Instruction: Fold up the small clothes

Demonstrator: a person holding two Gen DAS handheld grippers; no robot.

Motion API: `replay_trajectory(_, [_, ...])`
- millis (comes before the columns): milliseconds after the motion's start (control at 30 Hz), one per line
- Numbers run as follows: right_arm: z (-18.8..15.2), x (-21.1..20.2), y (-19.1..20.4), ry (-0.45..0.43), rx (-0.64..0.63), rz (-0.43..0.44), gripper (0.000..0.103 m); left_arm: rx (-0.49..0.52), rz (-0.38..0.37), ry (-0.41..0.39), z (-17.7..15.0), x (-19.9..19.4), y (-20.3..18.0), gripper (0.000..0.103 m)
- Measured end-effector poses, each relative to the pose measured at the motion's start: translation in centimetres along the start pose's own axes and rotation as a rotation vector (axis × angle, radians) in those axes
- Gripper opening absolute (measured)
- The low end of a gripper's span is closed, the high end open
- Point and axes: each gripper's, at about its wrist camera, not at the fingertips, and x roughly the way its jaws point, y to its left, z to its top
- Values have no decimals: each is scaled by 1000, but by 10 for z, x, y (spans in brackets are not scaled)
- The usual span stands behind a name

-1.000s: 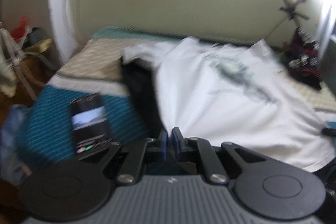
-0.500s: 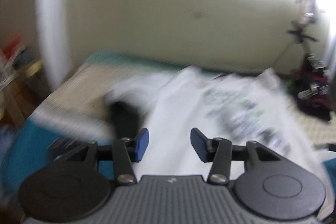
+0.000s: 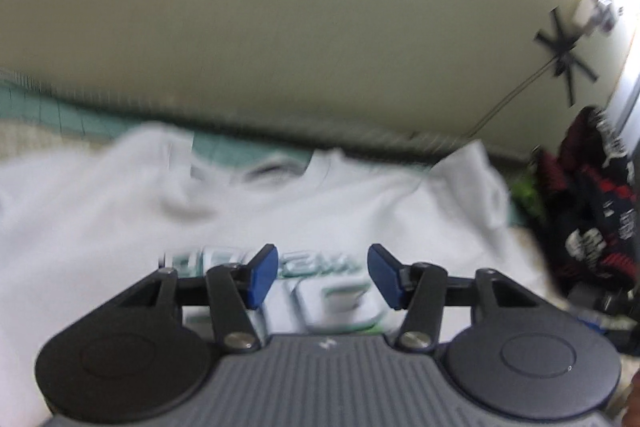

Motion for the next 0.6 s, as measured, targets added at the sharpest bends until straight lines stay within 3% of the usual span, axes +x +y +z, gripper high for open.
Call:
replay_trajectory(67, [4,14,8,-32,-54,-50,56,15,1,8,-2,0,10,47])
replay_trajectory(133, [4,29,18,-50,-107,-89,45,7,24,-28,-2,-5,14,49])
replay_trajectory(167, [5,38,23,-48,-131,-107,20,-11,33,-14,-2,-5,17,47])
replay_trajectory(200, [6,48,27,-34,-144,-119,9,-39,15,0,-1,-4,23,47])
replay_trajectory(300, [3,57,57,-81,-224,-96,7,-104,2,-43,4,-13,37,48])
replay_trajectory(400, [-27,56,132,-116,-528,27,7,-203,2,-91,13,-20,59,49])
replay_trajectory(433, [-45,60,157,-74,-646,89,9,-245,-2,-97,15,-22,68,49])
replay_trajectory(533, [-112,79,204,196,-925,246,10,-344,22,-82,15,-20,90,49])
replay_trajectory(567, [-128,78,208,217,-987,266,14,-370,37,-71,14,-18,96,49])
replay_trajectory(600, [-134,74,207,209,-1007,280,28,-388,47,-59,14,-16,100,49])
